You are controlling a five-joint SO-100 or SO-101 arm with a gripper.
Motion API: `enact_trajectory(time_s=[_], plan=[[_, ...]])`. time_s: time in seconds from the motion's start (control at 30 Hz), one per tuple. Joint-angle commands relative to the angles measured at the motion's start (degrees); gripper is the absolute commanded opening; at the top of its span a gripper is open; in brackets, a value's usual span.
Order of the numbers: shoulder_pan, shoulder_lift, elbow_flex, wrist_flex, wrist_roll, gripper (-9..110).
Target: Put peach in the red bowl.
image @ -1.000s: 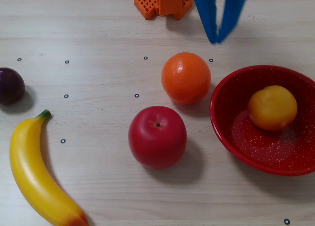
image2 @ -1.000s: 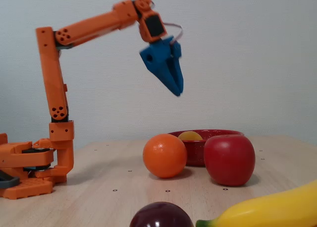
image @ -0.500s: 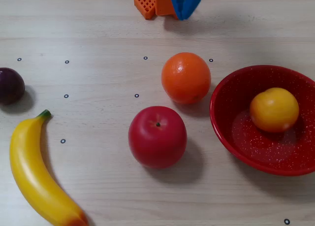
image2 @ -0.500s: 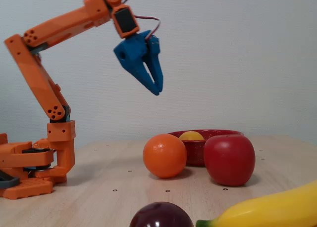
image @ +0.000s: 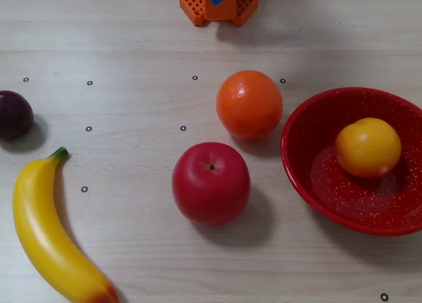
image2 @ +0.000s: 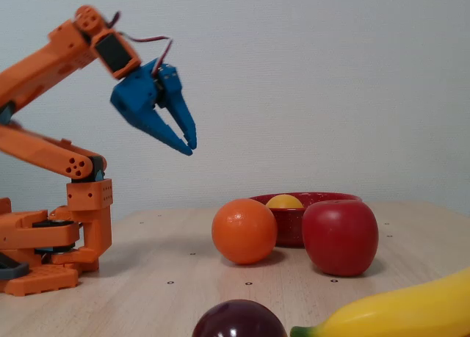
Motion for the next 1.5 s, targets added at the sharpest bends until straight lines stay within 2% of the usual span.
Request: enact_trajectory(time_s=[0.0,0.5,0.8,1.0,1.23,1.47], plan=[[1.58,3.08,-0.44,0.0,1.76,0],[1.85,25.49,17.93,2.11,2.2,0],[1.93,29.62,31.9,-11.6,2.9,0],[0.7,29.71,39.81,-17.14,7.73,0],[-1.67,29.71,45.09,-19.69,20.39,0],[-0.79,29.71,51.06,-21.8,23.03,0]])
